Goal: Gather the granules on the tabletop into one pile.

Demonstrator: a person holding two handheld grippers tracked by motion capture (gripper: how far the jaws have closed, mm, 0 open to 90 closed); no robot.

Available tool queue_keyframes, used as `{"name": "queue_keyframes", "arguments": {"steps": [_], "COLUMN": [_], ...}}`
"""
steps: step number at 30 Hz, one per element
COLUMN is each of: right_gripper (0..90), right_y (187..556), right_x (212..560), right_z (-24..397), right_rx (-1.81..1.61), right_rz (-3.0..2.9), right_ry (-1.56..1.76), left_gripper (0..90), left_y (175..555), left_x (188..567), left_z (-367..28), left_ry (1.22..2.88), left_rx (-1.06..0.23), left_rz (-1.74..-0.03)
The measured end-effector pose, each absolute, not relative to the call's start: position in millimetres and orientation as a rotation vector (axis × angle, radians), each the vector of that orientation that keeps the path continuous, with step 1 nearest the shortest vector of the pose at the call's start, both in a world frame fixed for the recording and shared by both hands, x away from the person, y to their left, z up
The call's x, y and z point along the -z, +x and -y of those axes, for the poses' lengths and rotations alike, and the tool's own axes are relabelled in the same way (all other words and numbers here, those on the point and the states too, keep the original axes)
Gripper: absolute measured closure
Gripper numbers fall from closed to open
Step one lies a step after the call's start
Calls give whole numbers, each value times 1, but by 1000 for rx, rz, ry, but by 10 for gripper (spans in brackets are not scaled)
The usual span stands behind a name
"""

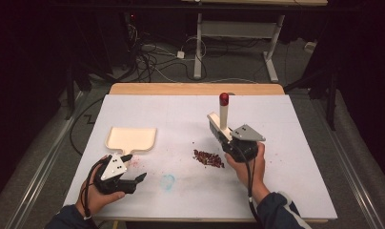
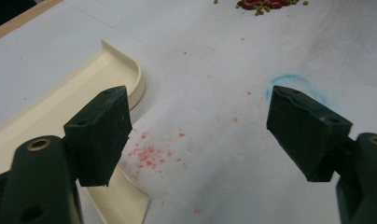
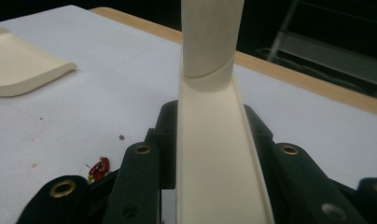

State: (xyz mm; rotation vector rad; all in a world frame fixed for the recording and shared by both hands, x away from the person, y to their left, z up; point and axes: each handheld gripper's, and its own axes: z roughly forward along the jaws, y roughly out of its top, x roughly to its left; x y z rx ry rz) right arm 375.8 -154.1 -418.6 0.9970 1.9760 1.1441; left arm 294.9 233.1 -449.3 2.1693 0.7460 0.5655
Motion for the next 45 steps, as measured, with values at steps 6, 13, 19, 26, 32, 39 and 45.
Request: {"name": "queue_keyframes", "arguments": {"steps": [6, 13, 19, 26, 32, 39, 45], "right_gripper": [676, 676, 677, 676, 677, 677, 676], "right_y": [427, 445, 439, 430, 420, 414, 409], "right_x": [426, 437, 442, 438, 435, 435, 425], "right_z": [159, 142, 118, 125, 146, 162, 169], "right_rx": [-1212, -1283, -1262, -1219, -1212, -1249, -1278], "right_rz": [-2167, -2311, -2391, -2466, -2467, -2448, -2379], "right_ry": [735, 608, 493, 380, 288, 284, 337], "left_gripper": [211, 211, 213, 216, 216, 216, 216], "left_y": [298, 299, 296, 295, 295, 297, 296], "left_x": [451, 452, 452, 453, 452, 454, 453], "left_z": [-233, -234, -234, -234, -232, -232, -232], "left_ry": [2179, 2183, 2189, 2196, 2208, 2219, 2215], "left_rx": [-561, -557, -554, -551, -561, -558, -569], "left_rz": [-749, -763, -751, -740, -740, -750, -760]}}
